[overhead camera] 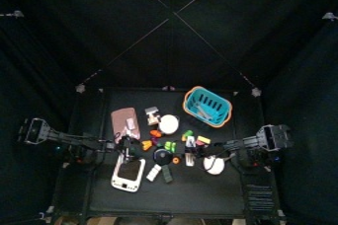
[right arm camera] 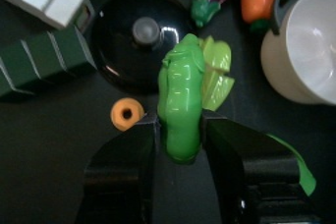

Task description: Hand over peas

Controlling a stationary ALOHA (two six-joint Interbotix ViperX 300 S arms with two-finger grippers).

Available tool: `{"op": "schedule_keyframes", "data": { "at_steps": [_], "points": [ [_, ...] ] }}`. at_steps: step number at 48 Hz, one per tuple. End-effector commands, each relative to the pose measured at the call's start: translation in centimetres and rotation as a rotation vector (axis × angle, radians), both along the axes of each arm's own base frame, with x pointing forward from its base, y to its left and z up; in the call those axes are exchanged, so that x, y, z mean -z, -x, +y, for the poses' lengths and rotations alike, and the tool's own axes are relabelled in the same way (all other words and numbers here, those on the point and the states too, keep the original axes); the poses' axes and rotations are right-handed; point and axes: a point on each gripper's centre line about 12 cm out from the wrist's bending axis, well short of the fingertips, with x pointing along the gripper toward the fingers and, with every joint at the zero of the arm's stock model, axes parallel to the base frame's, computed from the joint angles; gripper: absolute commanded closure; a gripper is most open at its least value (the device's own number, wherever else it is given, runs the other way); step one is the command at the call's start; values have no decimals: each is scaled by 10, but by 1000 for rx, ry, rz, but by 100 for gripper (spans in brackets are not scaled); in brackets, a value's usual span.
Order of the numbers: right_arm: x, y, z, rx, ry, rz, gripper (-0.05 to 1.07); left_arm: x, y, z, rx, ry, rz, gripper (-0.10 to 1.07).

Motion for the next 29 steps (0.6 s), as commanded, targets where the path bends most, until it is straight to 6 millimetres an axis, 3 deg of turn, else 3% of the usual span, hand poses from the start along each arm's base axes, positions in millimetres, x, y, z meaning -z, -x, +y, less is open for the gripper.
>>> {"op": "schedule_keyframes", "data": {
  "at_steps": [1,16,29],
  "points": [
    [-19,-18,4,-30,-8,-86,37,-8,-16,-4,36,-33,-27,-4],
    [-20,-60,10,-120,27,-153,37,2,-40,-2,31,-42,18,-4],
    [-19,-88,12,-157,65,-177,37,4,-46,-2,29,-43,22,-4]
  ]
}}
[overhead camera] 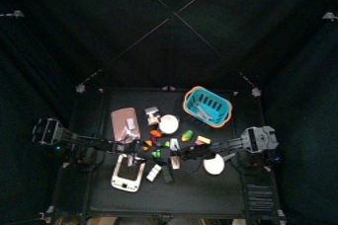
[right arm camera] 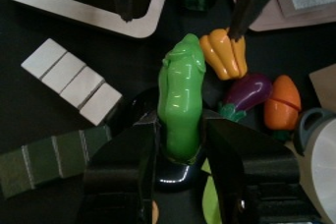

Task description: Hand over peas

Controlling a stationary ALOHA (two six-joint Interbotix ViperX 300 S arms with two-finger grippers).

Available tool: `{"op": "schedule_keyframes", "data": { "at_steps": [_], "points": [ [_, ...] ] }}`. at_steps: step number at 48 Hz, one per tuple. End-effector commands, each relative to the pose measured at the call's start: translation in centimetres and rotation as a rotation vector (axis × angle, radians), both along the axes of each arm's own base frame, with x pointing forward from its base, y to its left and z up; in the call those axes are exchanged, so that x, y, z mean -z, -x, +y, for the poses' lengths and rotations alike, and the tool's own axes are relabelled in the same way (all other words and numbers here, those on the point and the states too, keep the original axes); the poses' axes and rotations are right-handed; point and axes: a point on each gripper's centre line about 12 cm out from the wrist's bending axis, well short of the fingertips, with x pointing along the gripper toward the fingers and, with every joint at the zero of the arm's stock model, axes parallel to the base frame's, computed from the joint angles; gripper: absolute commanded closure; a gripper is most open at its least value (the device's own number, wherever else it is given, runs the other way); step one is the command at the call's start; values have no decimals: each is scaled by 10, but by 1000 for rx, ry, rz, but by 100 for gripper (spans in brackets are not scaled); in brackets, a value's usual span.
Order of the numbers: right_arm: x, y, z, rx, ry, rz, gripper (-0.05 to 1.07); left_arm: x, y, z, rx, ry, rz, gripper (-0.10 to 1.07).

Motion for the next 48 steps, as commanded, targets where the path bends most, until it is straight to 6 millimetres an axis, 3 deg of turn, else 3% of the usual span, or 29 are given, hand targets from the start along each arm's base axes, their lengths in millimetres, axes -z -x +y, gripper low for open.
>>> {"op": "schedule_keyframes", "data": {
  "at_steps": [1,23,39,48],
  "points": [
    [-20,-12,0,-10,7,-61,37,-8,-8,0,0,0,-35,-4],
    [-23,-26,0,-28,33,-81,37,2,-22,4,-13,-2,-3,-3],
    [-24,-26,0,-27,31,-82,37,4,-24,5,-21,-1,3,21],
    [-22,-26,-1,-14,24,-74,35,3,-24,7,-27,-1,0,28]
  ]
}}
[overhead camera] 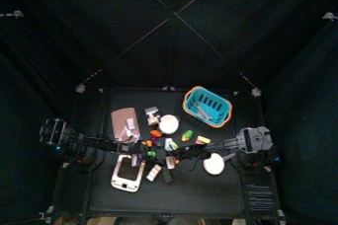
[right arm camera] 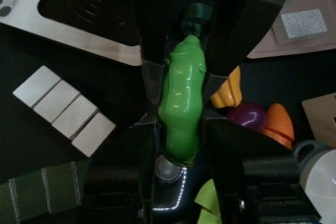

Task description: Hand over peas

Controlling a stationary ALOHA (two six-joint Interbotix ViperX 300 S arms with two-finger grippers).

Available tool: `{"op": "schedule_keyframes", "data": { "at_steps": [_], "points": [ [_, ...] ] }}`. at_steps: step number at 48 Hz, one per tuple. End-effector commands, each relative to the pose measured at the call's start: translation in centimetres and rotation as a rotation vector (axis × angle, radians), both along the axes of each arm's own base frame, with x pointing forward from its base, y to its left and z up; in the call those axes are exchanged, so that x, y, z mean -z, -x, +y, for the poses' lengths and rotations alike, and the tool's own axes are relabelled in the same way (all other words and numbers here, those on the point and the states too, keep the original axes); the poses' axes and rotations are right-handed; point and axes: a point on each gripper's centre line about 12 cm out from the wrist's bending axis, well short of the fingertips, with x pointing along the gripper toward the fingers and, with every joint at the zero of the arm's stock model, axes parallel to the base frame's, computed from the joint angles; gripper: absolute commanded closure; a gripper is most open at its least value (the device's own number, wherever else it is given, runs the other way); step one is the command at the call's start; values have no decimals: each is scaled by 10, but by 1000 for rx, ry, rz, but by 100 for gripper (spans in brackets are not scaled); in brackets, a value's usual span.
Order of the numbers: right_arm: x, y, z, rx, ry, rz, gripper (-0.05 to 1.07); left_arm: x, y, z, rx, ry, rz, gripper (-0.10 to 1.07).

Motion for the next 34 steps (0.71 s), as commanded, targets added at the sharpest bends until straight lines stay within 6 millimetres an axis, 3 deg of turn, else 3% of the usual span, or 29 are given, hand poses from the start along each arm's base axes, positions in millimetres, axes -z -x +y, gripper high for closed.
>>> {"op": "schedule_keyframes", "data": {
  "at_steps": [1,9,21,34],
  "points": [
    [-17,-5,0,4,-7,-42,35,-10,-7,1,-4,0,-40,28],
    [-14,-6,-1,23,-26,-33,28,-10,-6,1,-3,-1,-38,28],
    [-12,-6,1,23,-31,-28,6,-12,-6,-1,0,4,-46,28],
    [-13,5,8,10,-22,-14,3,-8,-1,0,-21,23,-30,28]
  ]
}}
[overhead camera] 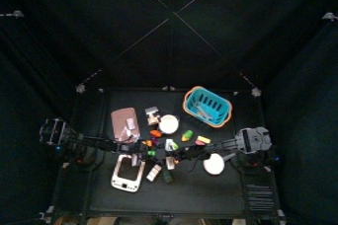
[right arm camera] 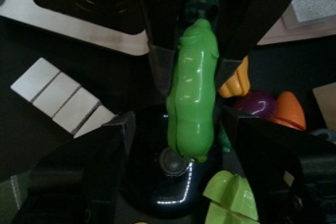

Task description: Hand over peas

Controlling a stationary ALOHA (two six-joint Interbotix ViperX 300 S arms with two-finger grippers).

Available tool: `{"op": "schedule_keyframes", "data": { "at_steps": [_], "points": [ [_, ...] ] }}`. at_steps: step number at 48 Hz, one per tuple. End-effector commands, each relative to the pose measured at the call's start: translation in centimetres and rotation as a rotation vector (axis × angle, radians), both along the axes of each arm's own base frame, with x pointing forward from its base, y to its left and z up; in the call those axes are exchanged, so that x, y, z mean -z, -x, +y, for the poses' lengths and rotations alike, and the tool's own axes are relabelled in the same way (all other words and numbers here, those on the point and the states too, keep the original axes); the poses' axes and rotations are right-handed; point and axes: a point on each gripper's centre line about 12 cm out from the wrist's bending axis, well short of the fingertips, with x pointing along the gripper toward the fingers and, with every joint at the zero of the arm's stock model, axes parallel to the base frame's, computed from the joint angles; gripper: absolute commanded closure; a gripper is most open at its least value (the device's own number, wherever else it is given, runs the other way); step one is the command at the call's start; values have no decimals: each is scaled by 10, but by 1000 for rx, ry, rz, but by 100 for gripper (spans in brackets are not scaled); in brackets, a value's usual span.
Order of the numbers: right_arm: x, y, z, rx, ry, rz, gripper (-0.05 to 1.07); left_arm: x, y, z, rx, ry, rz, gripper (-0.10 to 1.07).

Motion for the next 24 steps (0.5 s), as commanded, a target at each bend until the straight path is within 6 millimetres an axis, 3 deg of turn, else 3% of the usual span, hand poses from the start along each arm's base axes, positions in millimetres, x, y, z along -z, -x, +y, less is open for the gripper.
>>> {"op": "schedule_keyframes", "data": {
  "at_steps": [1,11,24],
  "points": [
    [-24,2,3,-8,-4,-54,4,-7,-2,0,-7,7,-27,28],
    [-21,9,3,19,-1,-20,3,-7,-3,2,-11,4,-29,28],
    [-30,9,5,19,2,-36,3,-7,-1,2,-12,5,-27,28]
  ]
}}
